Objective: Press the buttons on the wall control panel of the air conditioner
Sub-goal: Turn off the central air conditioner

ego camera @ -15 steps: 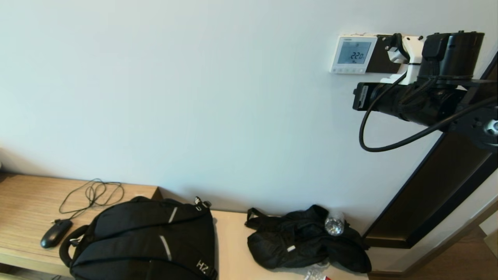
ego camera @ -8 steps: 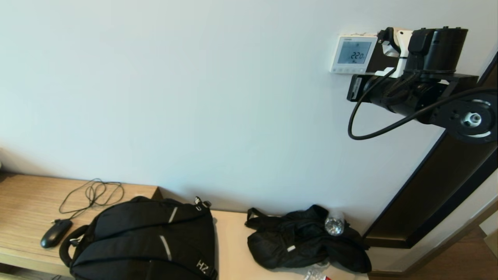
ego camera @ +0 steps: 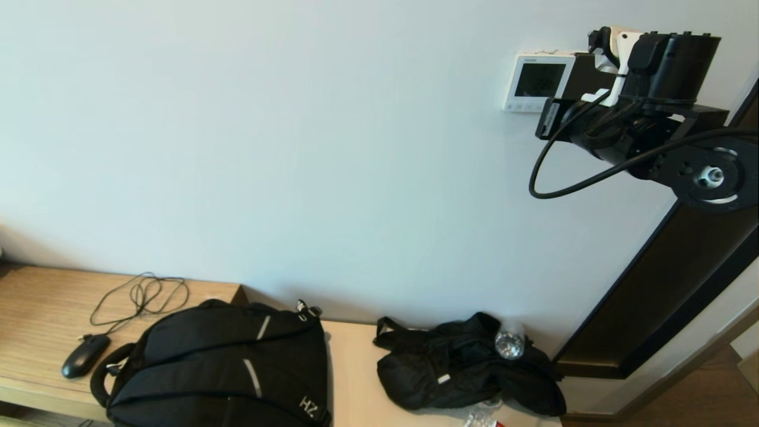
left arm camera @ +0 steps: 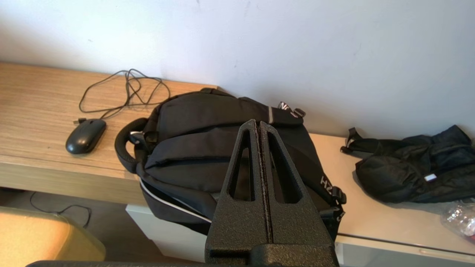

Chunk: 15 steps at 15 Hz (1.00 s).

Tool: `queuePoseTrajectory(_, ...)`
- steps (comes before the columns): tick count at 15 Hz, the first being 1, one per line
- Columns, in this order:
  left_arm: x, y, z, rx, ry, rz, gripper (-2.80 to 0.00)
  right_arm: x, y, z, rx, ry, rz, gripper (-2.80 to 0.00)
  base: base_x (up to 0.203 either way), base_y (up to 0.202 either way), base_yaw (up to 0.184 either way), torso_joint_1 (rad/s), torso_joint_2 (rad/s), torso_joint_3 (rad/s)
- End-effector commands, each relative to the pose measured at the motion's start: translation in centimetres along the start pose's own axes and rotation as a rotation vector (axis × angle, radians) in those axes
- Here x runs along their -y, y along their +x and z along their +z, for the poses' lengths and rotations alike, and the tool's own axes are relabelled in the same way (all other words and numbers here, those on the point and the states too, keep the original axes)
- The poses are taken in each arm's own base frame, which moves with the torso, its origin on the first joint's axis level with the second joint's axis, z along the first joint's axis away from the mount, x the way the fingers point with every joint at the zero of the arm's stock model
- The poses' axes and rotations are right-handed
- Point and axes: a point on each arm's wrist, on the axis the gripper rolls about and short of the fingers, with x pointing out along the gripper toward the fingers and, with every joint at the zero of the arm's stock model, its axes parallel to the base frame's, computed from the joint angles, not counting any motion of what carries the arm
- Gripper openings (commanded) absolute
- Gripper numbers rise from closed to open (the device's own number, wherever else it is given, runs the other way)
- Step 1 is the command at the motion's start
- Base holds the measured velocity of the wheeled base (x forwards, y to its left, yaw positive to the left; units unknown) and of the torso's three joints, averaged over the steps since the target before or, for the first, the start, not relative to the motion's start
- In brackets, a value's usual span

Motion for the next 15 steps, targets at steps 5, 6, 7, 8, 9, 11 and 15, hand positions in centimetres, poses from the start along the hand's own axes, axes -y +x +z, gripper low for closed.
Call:
queuePoseTrajectory(5,0.0,0.0,0.0,-0.001,-0.001,0.001,-2.8,0.9,1.4,-0.2,0.01,-0.001,-0.054,-2.8,0.0,0.0,0.0,0.0,0.0,0.0)
queuePoseTrajectory(6,0.0,0.0,0.0,-0.001,-0.001,0.001,-2.8,1.0,1.5,-0.2,0.01,-0.002,-0.057,-2.8,0.0,0.0,0.0,0.0,0.0,0.0)
queuePoseTrajectory(7,0.0,0.0,0.0,-0.001,-0.001,0.001,-2.8,1.0,1.5,-0.2,0.011,-0.001,-0.057,-2.8,0.0,0.0,0.0,0.0,0.0,0.0)
queuePoseTrajectory(8,0.0,0.0,0.0,-0.001,-0.001,0.001,-2.8,1.0,1.7,-0.3,0.01,-0.002,-0.057,-2.8,0.0,0.0,0.0,0.0,0.0,0.0)
queuePoseTrajectory(9,0.0,0.0,0.0,-0.001,-0.001,0.001,-2.8,1.1,1.9,-0.3,0.012,-0.002,-0.063,-2.8,0.0,0.0,0.0,0.0,0.0,0.0)
queuePoseTrajectory(11,0.0,0.0,0.0,-0.001,-0.001,0.001,-2.8,1.2,2.3,-0.5,0.011,-0.003,-0.068,-2.8,0.0,0.0,0.0,0.0,0.0,0.0)
queuePoseTrajectory(15,0.0,0.0,0.0,-0.001,-0.001,0.002,-2.8,1.7,3.2,-1.0,0.003,-0.008,-0.086,-2.8,0.0,0.0,0.0,0.0,0.0,0.0)
